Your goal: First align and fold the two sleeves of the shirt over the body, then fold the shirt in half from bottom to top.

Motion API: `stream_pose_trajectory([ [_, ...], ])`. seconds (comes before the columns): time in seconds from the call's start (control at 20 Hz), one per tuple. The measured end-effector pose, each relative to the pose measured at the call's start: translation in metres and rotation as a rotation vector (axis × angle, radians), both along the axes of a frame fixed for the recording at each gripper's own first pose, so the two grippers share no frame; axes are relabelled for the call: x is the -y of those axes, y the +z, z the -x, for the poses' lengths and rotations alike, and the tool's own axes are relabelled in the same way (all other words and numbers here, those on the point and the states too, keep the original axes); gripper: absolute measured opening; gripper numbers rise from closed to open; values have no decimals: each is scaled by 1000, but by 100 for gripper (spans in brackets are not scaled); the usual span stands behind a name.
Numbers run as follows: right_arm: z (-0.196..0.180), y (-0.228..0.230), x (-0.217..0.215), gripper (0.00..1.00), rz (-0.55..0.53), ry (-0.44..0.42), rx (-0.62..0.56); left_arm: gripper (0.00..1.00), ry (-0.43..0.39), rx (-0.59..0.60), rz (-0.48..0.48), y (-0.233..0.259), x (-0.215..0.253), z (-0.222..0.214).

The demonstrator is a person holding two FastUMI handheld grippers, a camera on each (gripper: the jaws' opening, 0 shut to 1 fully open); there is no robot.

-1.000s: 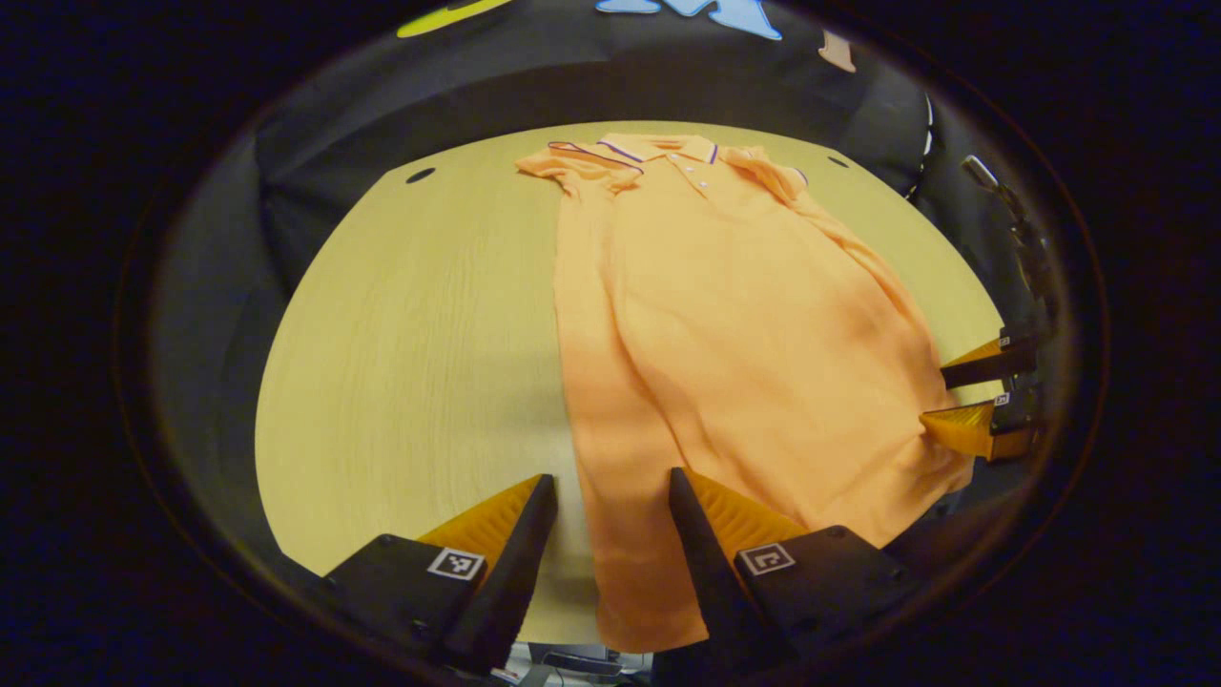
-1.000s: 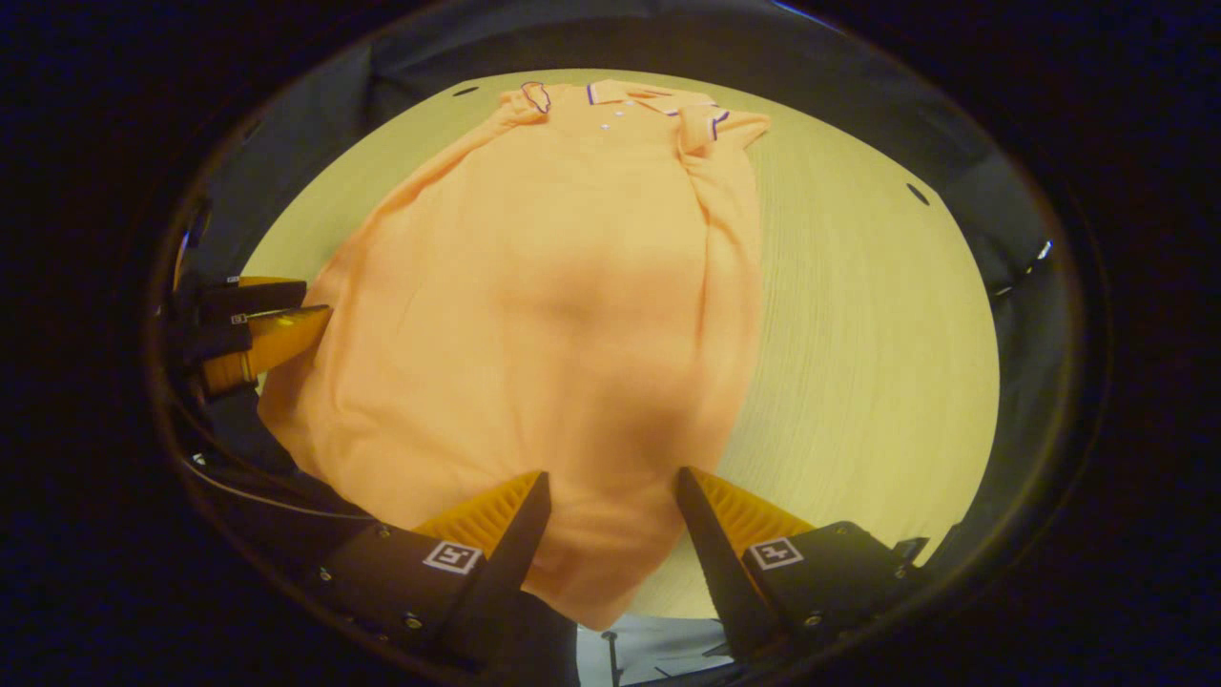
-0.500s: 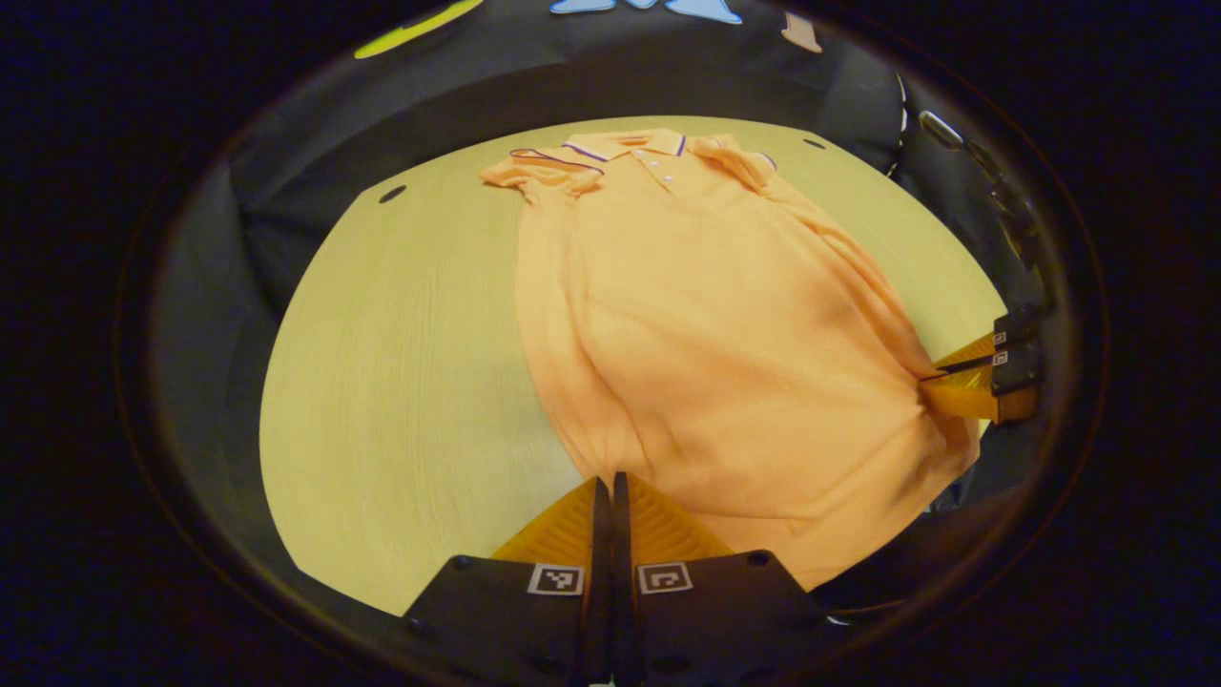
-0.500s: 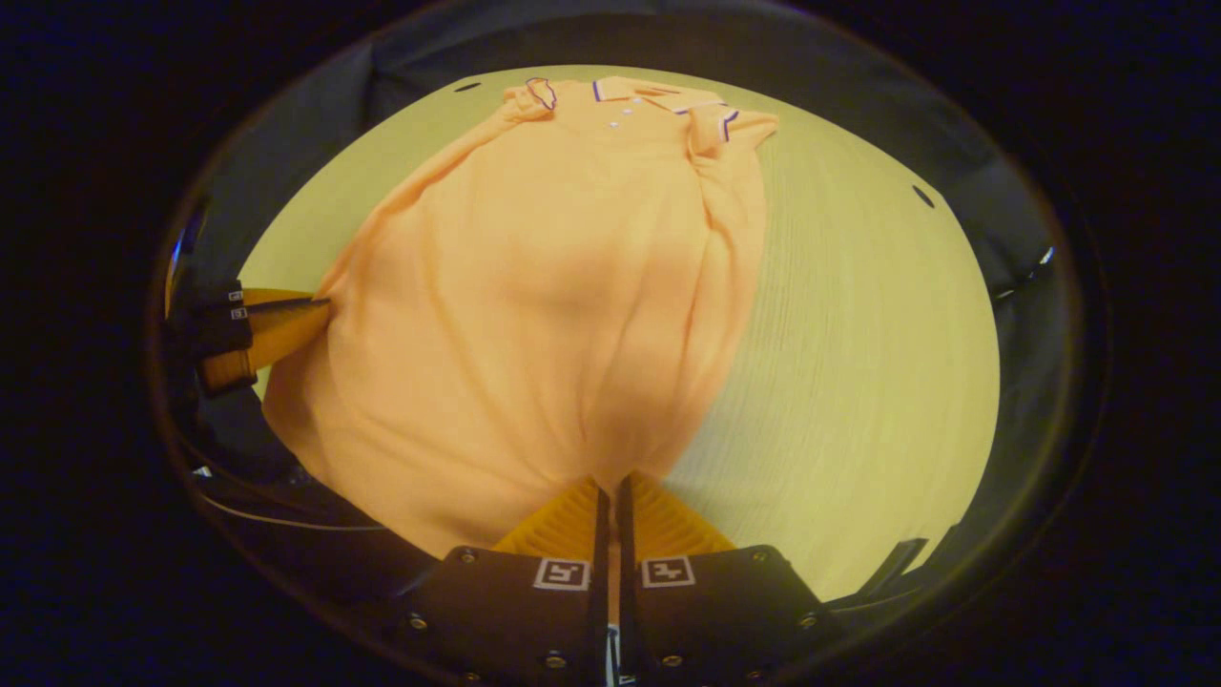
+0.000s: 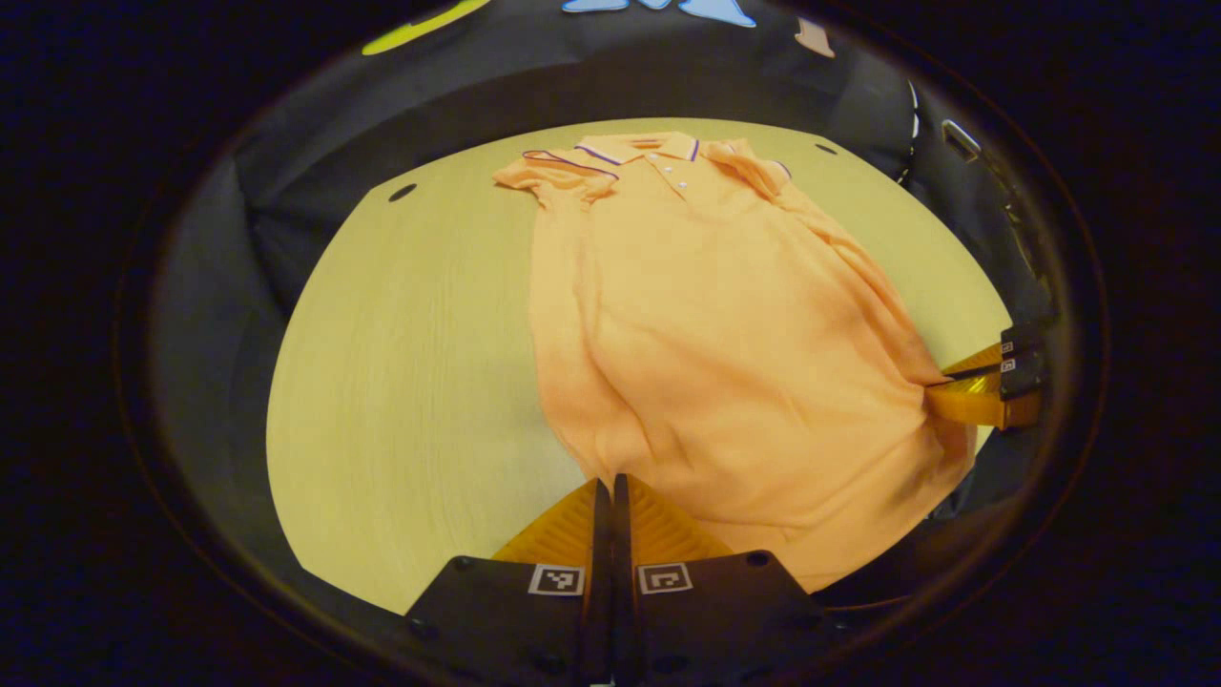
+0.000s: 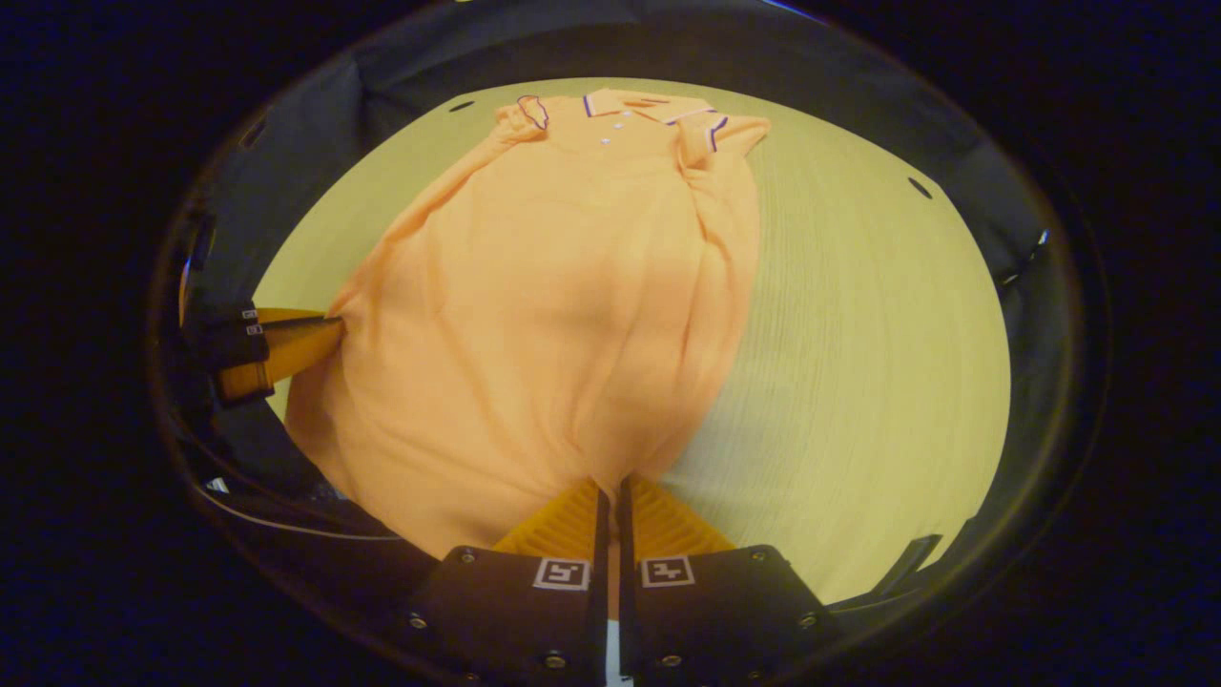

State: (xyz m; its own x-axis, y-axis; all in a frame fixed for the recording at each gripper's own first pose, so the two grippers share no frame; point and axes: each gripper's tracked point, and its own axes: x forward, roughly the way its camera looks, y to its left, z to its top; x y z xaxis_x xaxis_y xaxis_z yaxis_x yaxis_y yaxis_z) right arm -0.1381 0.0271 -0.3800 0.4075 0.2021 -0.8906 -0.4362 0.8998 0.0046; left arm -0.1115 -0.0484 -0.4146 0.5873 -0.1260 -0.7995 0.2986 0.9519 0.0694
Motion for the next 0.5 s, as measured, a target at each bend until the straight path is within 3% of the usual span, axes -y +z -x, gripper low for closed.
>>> stream_pose_trajectory([
  [0.25, -36, 33, -9, 6, -63, -38, 61, 6, 15, 57, 13, 28, 1, -38],
  [0.5, -96, 71, -23, 6, -124, -79, 145, 6, -7, 117, 8, 57, 9, -88],
])
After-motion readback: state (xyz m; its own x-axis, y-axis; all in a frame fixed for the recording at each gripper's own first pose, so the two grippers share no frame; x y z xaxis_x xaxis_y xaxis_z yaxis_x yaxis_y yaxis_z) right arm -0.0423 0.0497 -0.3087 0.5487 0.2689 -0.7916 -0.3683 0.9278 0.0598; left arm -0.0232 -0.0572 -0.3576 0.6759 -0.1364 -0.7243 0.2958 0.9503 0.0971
